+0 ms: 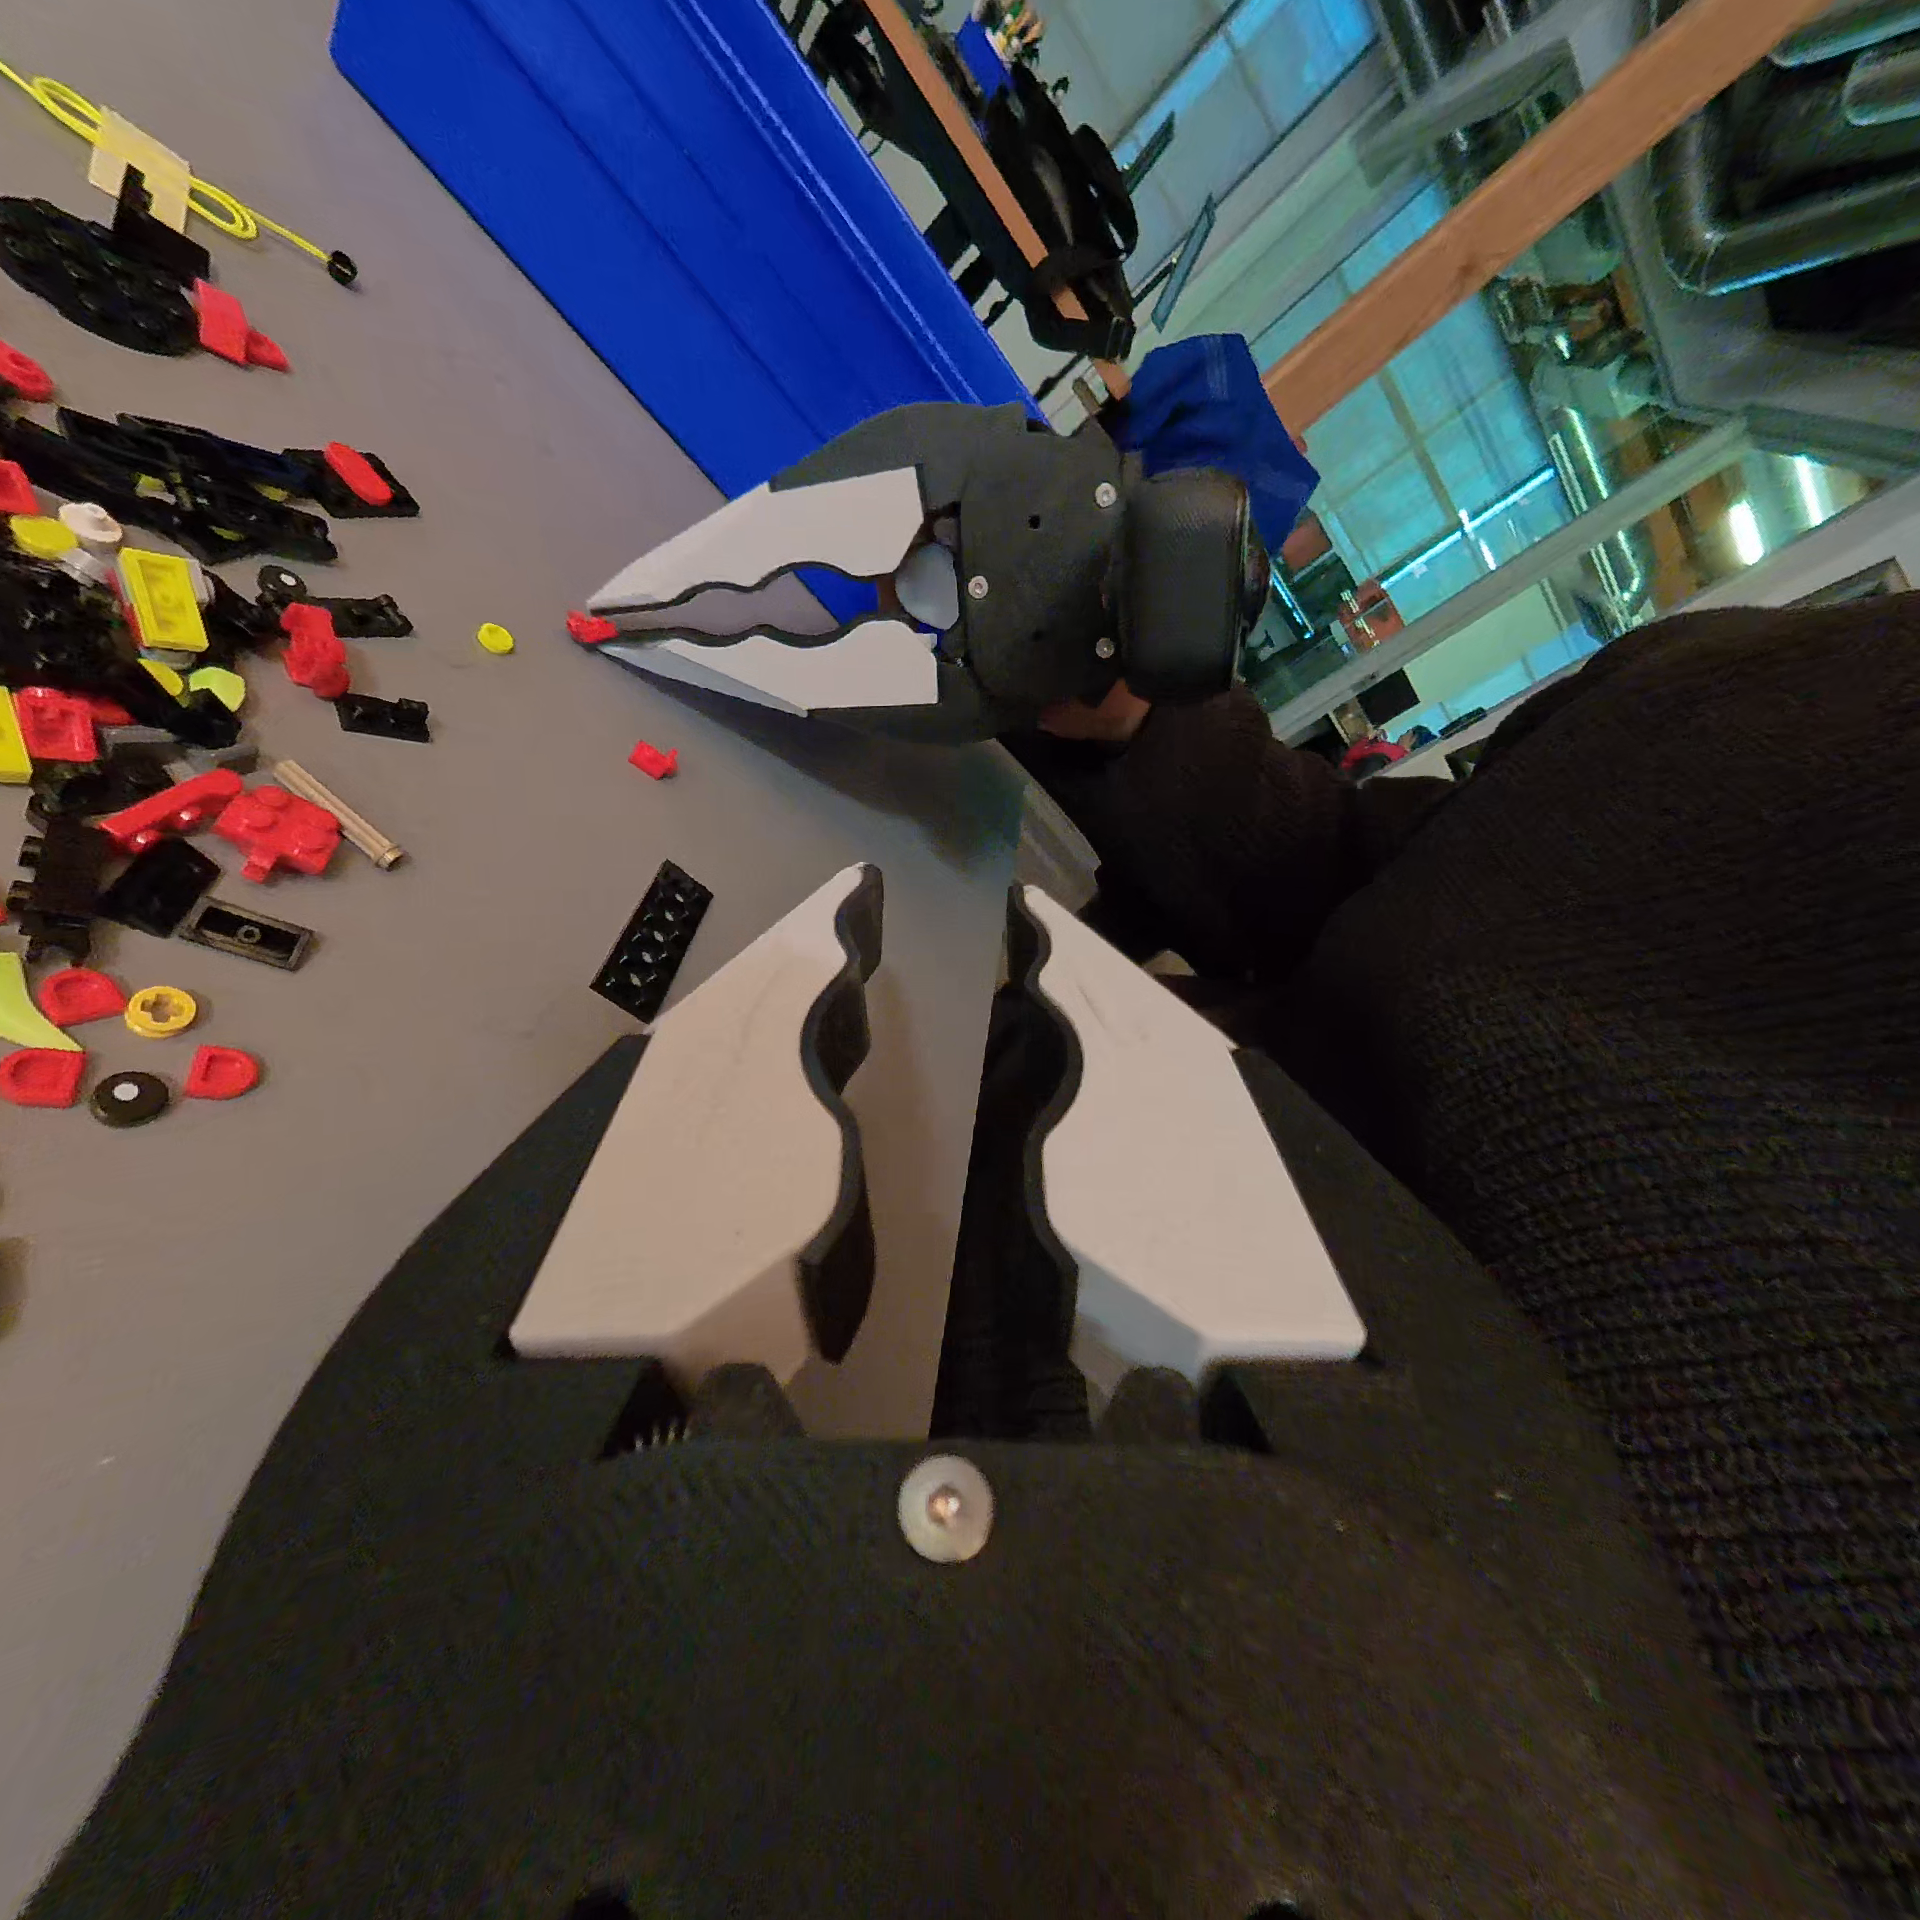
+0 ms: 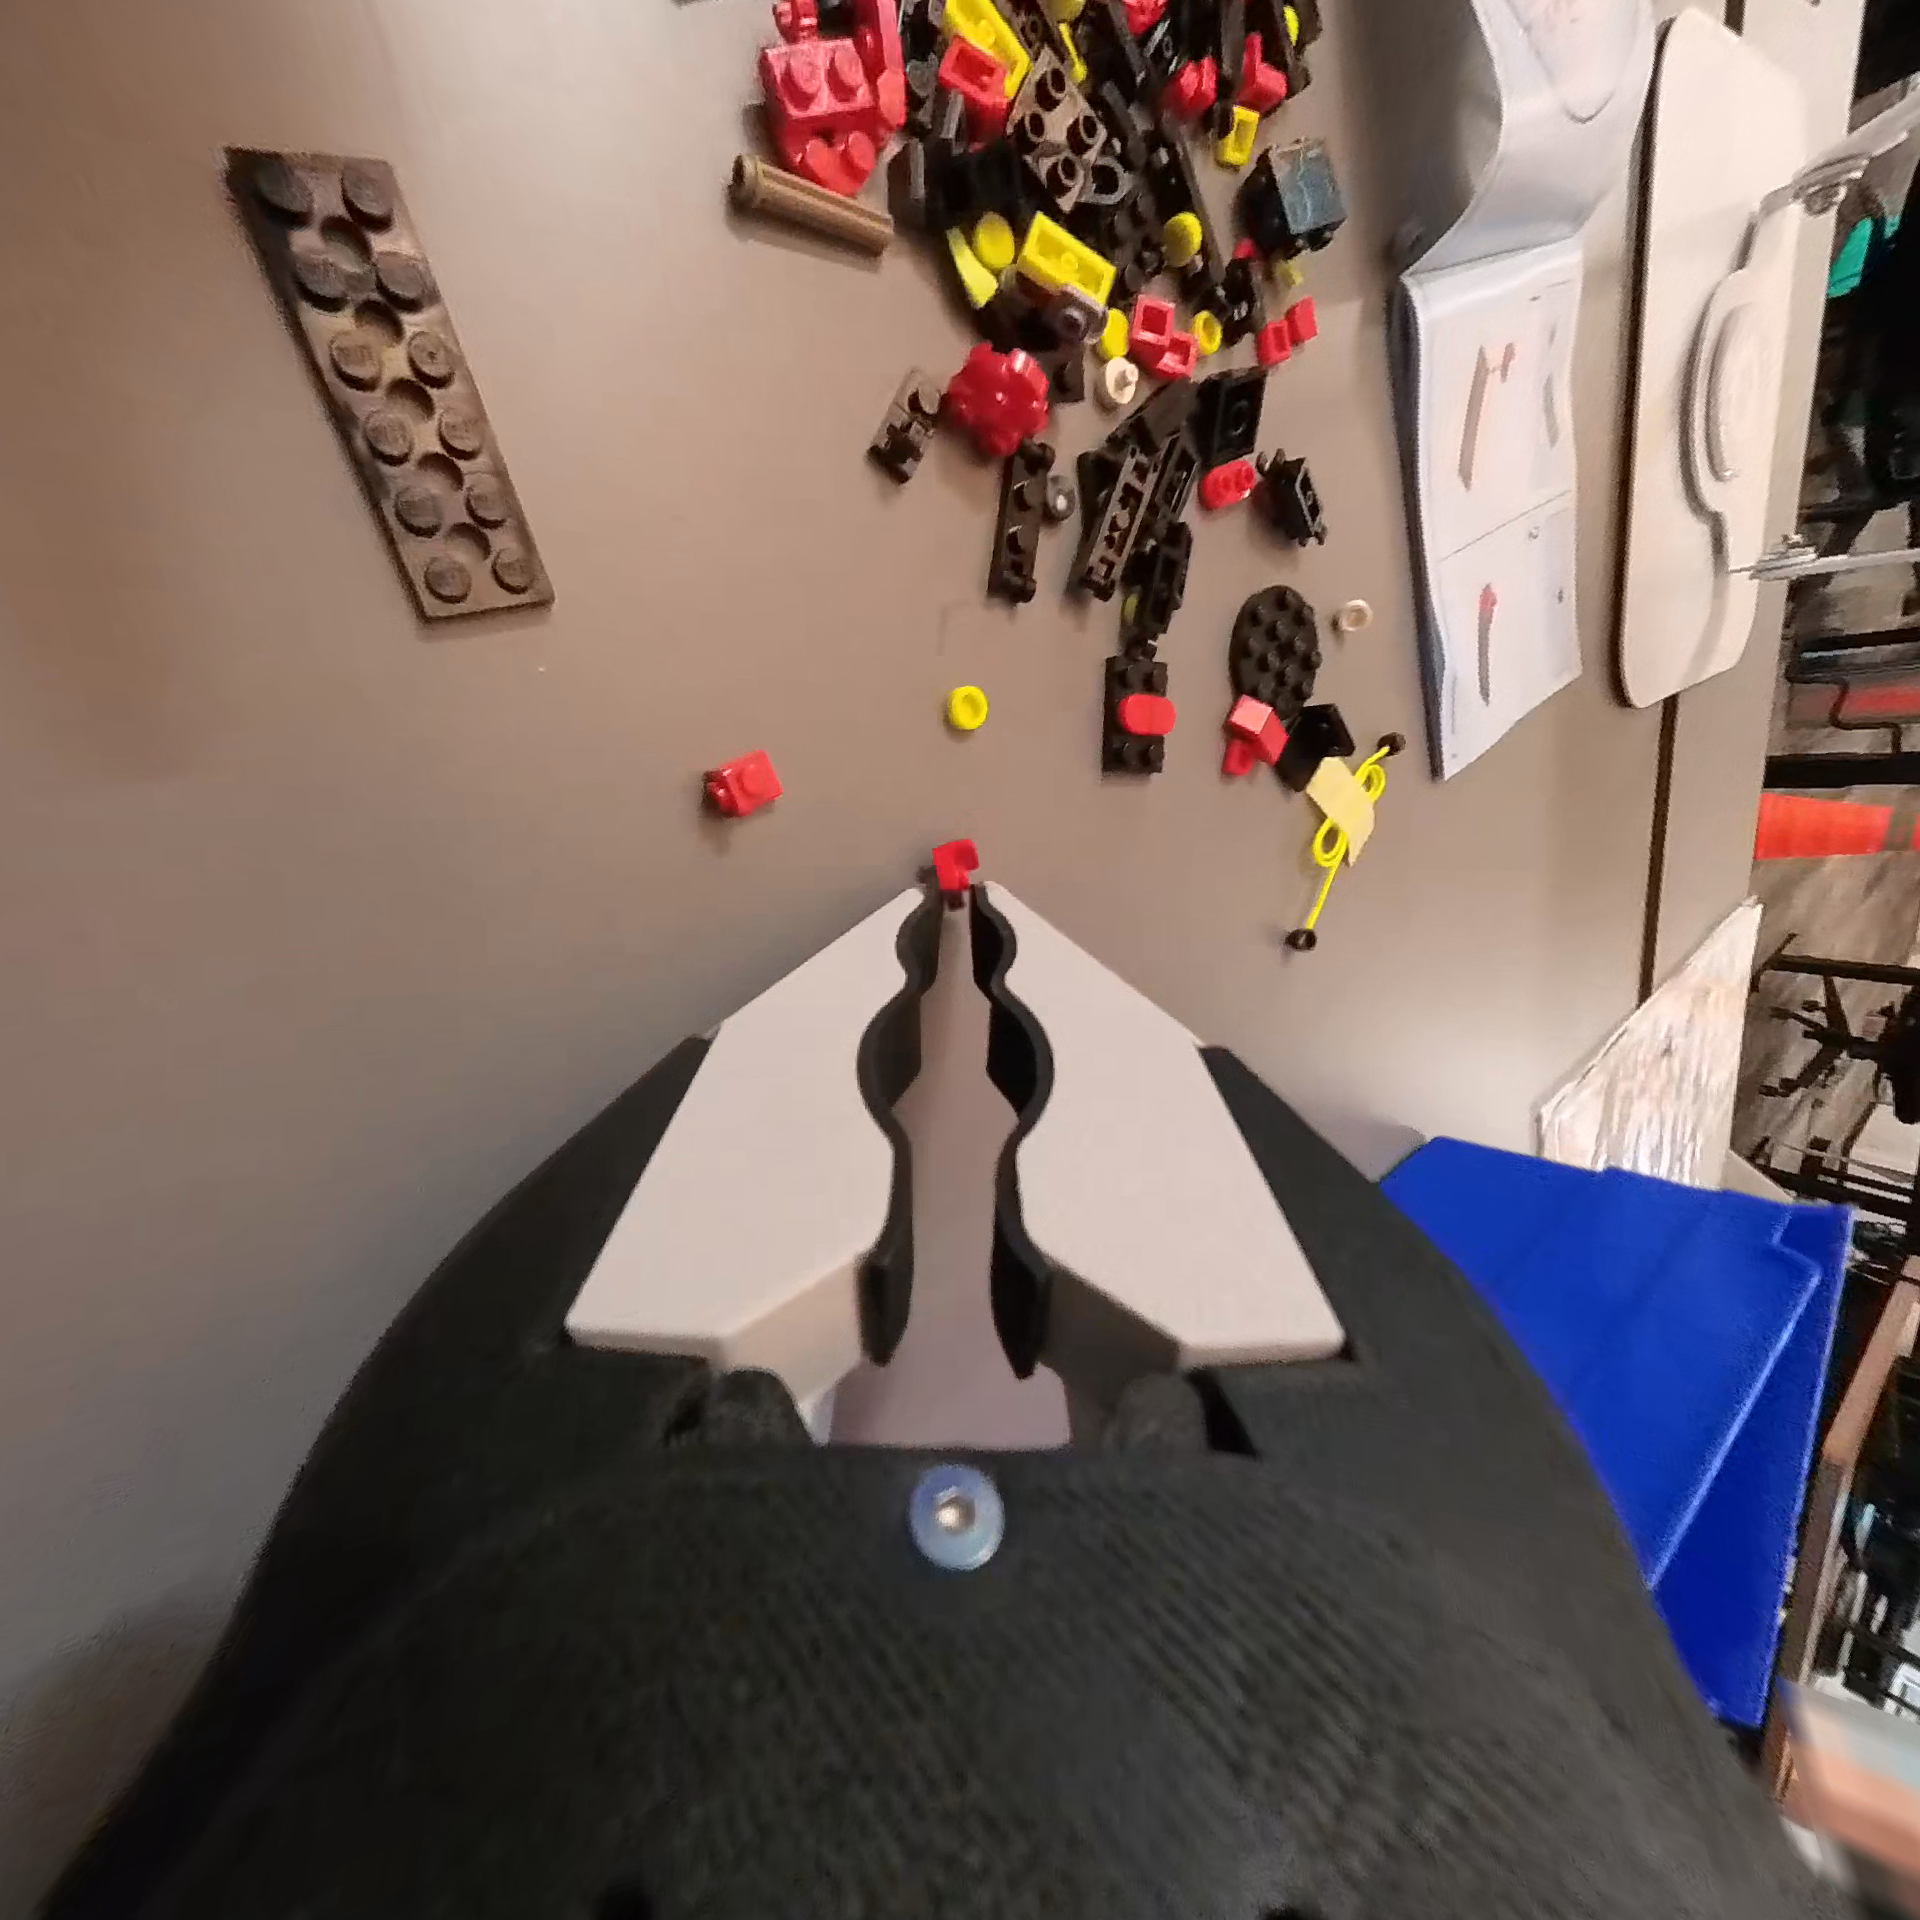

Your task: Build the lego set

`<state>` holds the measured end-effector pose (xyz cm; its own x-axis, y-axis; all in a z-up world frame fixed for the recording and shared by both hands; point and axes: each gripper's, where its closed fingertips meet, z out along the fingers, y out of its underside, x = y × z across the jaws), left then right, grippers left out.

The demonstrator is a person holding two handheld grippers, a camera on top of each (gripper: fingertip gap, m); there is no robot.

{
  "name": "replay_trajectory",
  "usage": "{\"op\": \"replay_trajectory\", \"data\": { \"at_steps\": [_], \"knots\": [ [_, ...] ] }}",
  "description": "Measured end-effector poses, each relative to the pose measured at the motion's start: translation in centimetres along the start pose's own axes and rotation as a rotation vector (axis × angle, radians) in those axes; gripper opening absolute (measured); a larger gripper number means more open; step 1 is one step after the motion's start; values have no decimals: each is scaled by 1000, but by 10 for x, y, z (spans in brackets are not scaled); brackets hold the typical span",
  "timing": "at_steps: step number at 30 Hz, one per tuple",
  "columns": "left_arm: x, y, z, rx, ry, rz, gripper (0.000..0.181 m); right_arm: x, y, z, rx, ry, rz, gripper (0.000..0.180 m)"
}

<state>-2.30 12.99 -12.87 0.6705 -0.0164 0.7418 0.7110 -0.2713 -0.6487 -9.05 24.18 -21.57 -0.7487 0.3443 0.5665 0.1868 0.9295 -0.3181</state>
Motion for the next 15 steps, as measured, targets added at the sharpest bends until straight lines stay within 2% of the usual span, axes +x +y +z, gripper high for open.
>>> {"op": "replay_trajectory", "data": {
  "at_steps": [2,7,11,12,13,15],
  "knots": [
    [0,1,0,-4,-1,2,19,0,2,-3,1,5,32,11],
    [2,1,0,-2,18,-10,17,5,1,-12,61,-12,212,43],
    [2,-1,0,8,31,-34,16,14,-13,-21,158,-38,379,29],
    [3,-2,0,15,39,-43,15,19,-19,-25,202,-24,426,34],
    [3,-3,-1,22,48,-56,15,27,-24,-30,250,6,485,51],
    [5,-6,-2,38,75,-84,13,31,-44,-43,415,-3,572,42]
  ]
}}
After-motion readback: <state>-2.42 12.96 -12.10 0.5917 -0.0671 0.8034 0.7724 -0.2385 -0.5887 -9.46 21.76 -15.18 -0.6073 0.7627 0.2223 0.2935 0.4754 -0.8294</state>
